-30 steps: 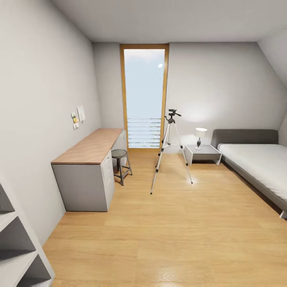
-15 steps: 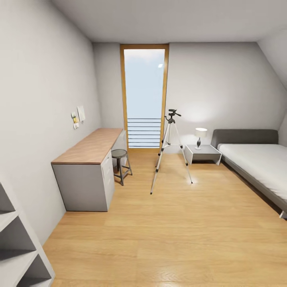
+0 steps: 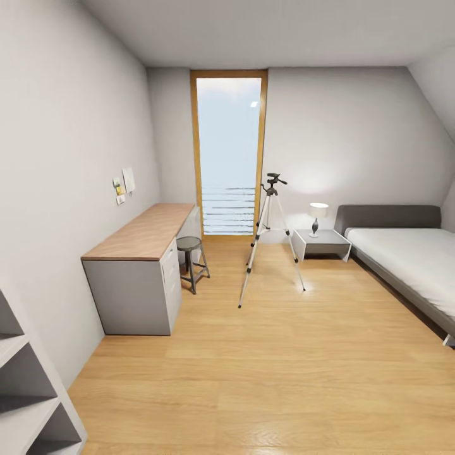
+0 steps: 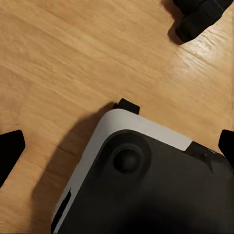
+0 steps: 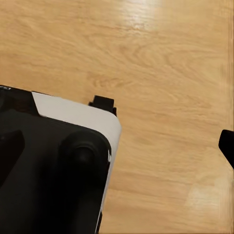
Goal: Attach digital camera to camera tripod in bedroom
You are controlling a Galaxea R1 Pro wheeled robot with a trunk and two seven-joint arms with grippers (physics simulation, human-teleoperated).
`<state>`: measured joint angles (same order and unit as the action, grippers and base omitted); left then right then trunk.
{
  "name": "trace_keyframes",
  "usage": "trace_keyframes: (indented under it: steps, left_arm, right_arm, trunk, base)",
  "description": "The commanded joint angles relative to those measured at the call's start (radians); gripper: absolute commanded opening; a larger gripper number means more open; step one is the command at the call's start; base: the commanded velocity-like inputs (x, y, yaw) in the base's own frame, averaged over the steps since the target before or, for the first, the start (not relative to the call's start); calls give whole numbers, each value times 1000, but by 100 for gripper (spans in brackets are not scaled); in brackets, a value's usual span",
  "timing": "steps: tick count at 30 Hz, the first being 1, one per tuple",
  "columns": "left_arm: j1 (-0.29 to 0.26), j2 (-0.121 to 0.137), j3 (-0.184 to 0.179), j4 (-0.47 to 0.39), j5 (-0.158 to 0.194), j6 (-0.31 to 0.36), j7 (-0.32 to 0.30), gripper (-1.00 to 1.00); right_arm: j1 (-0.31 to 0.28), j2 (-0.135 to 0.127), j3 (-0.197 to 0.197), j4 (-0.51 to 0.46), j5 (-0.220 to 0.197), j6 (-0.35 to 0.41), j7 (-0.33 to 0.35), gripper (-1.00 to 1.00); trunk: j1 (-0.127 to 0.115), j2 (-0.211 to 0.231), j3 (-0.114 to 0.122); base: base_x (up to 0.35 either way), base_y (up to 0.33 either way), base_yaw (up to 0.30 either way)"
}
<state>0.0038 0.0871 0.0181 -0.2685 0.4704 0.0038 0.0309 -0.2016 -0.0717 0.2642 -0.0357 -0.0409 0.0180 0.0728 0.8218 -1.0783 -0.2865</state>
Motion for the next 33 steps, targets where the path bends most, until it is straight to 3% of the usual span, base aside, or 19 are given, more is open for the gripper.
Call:
trace_keyframes:
  steps: [1, 4, 7, 8, 11, 12, 15, 16, 21, 22, 23, 24, 30, 33]
  left_arm:
    - [0, 12, 2, -37, 4, 37, 8, 100]
    - [-2, 45, 3, -142, 5, 175, 25, 100]
    - [-6, 66, 4, -245, 6, 329, 44, 100]
    - [-17, 75, 4, -312, 6, 423, 58, 100]
    - [-55, 82, 5, -413, 6, 537, 76, 100]
    - [-133, 81, 6, -519, 9, 641, 101, 100]
    - [-210, 72, 6, -560, 11, 694, 115, 100]
    - [-269, 61, 6, -571, 12, 722, 121, 100]
    - [-417, 18, 6, -563, 12, 770, 128, 100]
    - [-464, -7, 5, -570, 10, 781, 129, 100]
    - [-464, -7, 5, -570, 10, 781, 129, 100]
    - [-518, -66, 3, -616, 3, 794, 131, 100]
    - [-548, -139, -4, -684, -6, 796, 133, 100]
    - [-552, -151, -5, -693, -7, 793, 134, 100]
  right_arm:
    - [1, -4, 8, -27, -1, 5, 4, 100]
    - [3, -13, 11, -126, 5, 32, 5, 100]
    - [-3, -22, 10, -241, 4, 106, 5, 100]
    - [-16, -28, 5, -316, 2, 181, 4, 100]
    - [-61, -37, -13, -414, -3, 303, 2, 100]
    - [-142, -38, -56, -491, -9, 411, 1, 100]
    - [-207, -38, -85, -517, -11, 447, 0, 100]
    - [-249, -37, -97, -527, -12, 463, 0, 100]
    - [-344, -37, -112, -541, -14, 488, 4, 100]
    - [-370, -38, -115, -551, -15, 496, 7, 100]
    - [-370, -38, -115, -551, -15, 496, 7, 100]
    - [-397, -37, -119, -584, -15, 522, 10, 100]
    - [-411, -35, -132, -692, -16, 571, 10, 100]
    - [-412, -36, -136, -735, -17, 582, 8, 100]
  trunk:
    - [0, -1, -1]
    - [0, -1, -1]
    - [0, -1, -1]
    - [0, -1, -1]
    - [0, -1, -1]
    - [0, -1, -1]
    - [0, -1, -1]
    - [0, -1, -1]
    - [0, -1, -1]
    - [0, -1, -1]
    - [0, -1, -1]
    - [0, -1, -1]
    - [0, -1, -1]
    - [0, -1, -1]
  base:
    - [0, 0, 0]
    - [0, 0, 0]
    - [0, 0, 0]
    - [0, 0, 0]
    - [0, 0, 0]
    - [0, 0, 0]
    - [0, 0, 0]
    - [0, 0, 0]
    - [0, 0, 0]
    - [0, 0, 0]
    - [0, 0, 0]
    - [0, 0, 0]
    - [0, 0, 0]
    - [0, 0, 0]
